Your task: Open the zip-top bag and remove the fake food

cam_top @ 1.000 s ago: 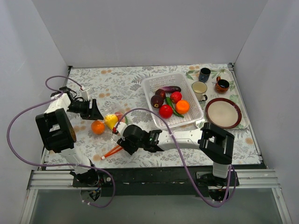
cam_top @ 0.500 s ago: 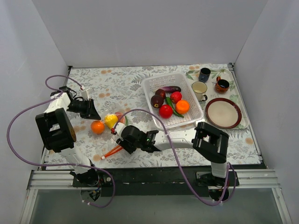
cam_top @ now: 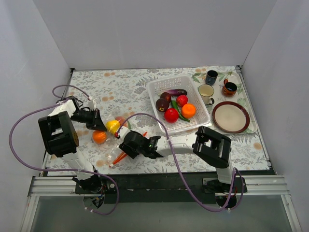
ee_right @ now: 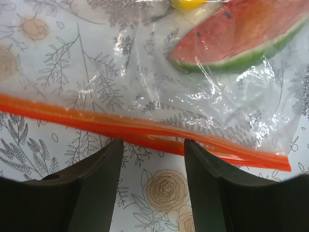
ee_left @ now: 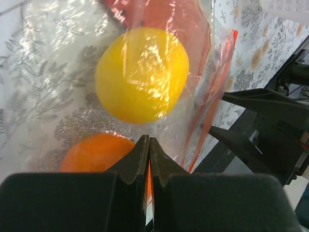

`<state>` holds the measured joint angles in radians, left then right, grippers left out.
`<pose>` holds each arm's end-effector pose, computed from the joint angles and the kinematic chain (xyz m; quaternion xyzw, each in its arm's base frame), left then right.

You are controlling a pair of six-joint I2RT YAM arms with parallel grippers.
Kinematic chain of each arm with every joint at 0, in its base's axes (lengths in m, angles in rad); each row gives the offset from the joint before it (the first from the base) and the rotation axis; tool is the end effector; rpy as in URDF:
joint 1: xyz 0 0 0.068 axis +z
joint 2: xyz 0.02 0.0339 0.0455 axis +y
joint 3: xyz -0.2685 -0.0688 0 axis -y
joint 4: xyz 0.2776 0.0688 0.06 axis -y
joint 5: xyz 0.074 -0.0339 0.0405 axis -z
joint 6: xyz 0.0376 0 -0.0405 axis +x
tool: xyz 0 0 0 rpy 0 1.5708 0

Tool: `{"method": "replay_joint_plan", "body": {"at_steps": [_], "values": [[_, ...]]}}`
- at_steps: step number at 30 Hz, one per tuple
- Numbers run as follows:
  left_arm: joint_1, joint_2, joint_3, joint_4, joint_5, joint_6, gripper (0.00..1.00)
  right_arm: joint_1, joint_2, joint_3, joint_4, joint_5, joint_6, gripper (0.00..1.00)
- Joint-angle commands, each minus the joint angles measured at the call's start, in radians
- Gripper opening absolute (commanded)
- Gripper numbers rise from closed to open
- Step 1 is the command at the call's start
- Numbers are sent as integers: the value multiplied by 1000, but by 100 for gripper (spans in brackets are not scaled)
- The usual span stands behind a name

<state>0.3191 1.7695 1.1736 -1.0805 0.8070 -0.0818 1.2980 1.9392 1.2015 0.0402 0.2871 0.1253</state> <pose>0.3180 0.0765 0.1711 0.2032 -0.8959 0.3951 0.0018 0.1306 0.4274 0.1510 -0.4459 0.7805 0.1752 0.4016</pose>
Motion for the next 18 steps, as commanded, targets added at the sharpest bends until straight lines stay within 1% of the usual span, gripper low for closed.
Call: {"method": "replay_joint_plan", "body": {"at_steps": [1,4,7,12,15,18], "values": [[-11,-39,-58,19,-14,27,0,-2,23,59,67,104,-24,65],[-9,-39,-100,53,-43,28,0,-3,11,56,96,138,-27,75],[-12,-38,-132,71,-58,31,0,-3,10,52,133,176,-47,81],[-12,-38,-149,83,-75,37,0,-3,44,87,124,215,-72,83],[-11,-41,-155,97,-91,33,0,-3,44,67,136,224,-64,84],[-12,-38,-169,125,-111,31,0,-3,35,53,133,228,-59,80]]}}
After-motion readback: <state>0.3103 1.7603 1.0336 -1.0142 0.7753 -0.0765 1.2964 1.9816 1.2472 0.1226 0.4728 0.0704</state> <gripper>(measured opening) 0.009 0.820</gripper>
